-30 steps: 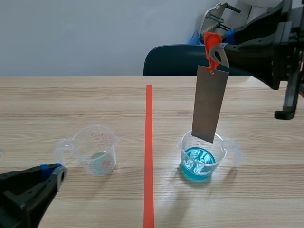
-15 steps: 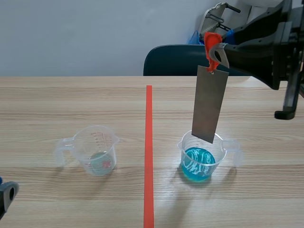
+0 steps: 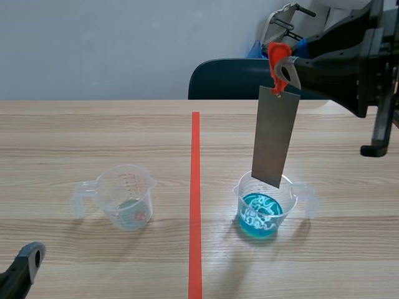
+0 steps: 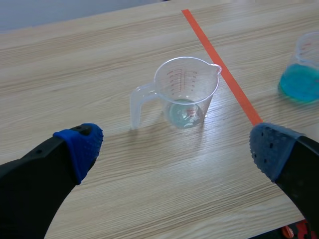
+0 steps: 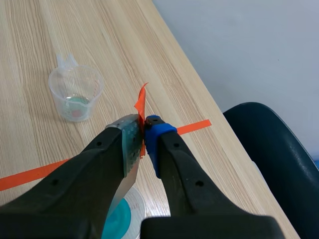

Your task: Do the redox reaction experiment

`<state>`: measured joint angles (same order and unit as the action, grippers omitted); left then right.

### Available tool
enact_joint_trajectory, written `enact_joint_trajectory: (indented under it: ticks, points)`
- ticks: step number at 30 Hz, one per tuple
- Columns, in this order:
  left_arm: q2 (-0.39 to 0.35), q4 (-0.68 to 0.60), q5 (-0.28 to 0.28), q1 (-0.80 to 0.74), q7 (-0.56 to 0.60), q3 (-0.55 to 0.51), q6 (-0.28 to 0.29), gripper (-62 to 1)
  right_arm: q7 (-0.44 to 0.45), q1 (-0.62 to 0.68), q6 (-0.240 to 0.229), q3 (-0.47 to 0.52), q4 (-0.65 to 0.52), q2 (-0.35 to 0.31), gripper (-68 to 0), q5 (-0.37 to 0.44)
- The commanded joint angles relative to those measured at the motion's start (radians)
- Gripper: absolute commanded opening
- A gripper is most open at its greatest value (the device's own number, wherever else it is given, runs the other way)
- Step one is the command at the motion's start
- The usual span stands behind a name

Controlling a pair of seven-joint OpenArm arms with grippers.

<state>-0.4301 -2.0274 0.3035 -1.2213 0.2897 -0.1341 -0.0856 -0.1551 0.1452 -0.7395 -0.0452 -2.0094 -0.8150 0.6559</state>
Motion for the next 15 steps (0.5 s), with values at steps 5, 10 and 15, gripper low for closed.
enact_joint_trajectory:
  ticks: [5,10,15]
  points:
    - [-0.004,-0.024,-0.001,-0.006,0.036,0.001,0.006,1.4,0.023,-0.007,-0.006,0.013,-0.014,-0.007,-66.7,0.01]
    - [-0.006,-0.024,-0.001,-0.006,0.047,0.001,0.018,1.4,0.023,-0.007,-0.006,0.013,-0.014,-0.007,-66.7,0.01]
    - [-0.006,-0.024,-0.004,-0.006,0.062,0.001,0.03,1.4,0.023,-0.007,-0.006,0.013,-0.014,-0.007,-66.7,0.01]
